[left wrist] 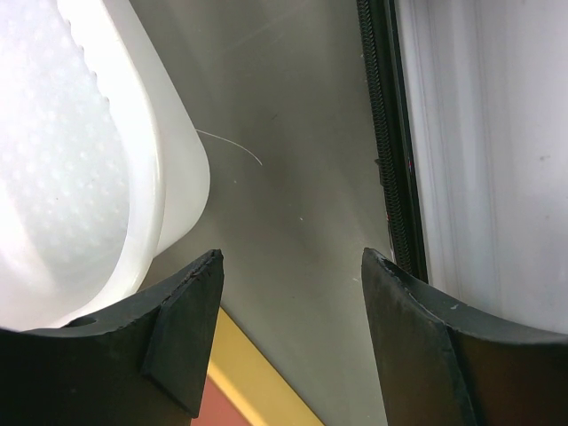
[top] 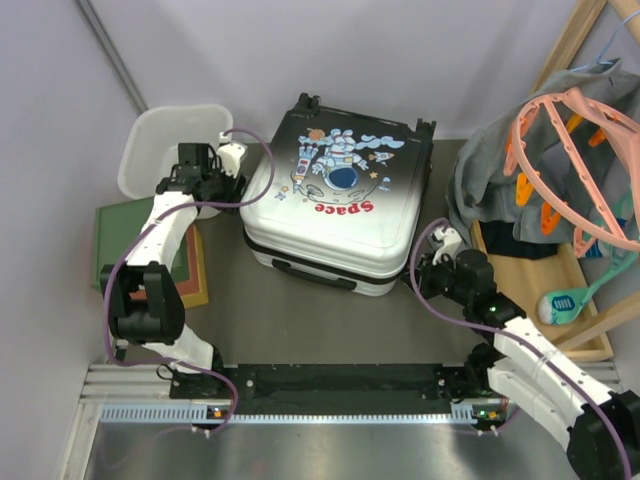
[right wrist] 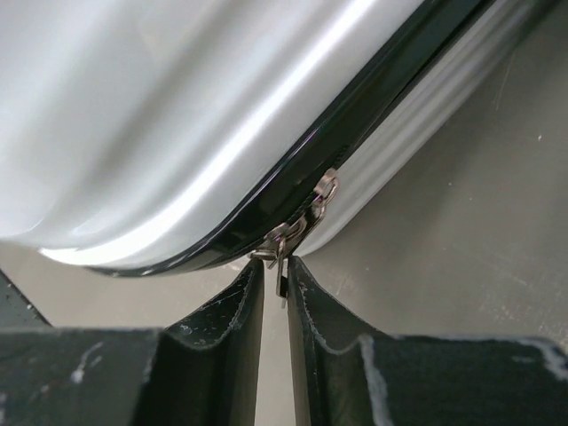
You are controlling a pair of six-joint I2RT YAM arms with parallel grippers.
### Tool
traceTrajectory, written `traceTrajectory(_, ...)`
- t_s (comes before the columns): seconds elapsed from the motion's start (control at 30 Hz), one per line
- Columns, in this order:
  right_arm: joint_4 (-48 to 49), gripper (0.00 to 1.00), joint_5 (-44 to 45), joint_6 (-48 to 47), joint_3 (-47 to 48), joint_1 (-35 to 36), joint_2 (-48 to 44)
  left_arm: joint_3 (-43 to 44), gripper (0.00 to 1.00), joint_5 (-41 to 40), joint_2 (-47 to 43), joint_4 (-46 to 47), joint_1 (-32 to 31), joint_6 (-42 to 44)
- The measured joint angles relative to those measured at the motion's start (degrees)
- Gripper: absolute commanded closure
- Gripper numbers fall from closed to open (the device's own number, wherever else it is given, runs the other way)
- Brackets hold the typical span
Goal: Open, take out, and arrange the luggage
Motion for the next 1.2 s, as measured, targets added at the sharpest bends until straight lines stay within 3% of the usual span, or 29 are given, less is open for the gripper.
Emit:
traceTrajectory(0.2,0.92,0.82,0.85,0.02,0.92,0.0,3.15,0.0,0.31,-0.04,0.0,-0.02,0.0,0.02)
traceTrajectory(0.43,-1.36,0.73,0.59,1.79,1.36,0.02,1.49,0.0,0.31,-0.02,0.0,0.0,0.0,0.02)
traceTrajectory(0.73,-2.6,0.8,-0.68,2.71,3.54,-2.23,5.03,0.0,0.31,-0.02,0.0,-0.02,0.0,0.02)
traceTrajectory(1.2,-3.52,0.77,-1.42,2.49,3.91,-3.04,4.28,0.0,0.31,-0.02,0.0,-0.02,0.0,0.04)
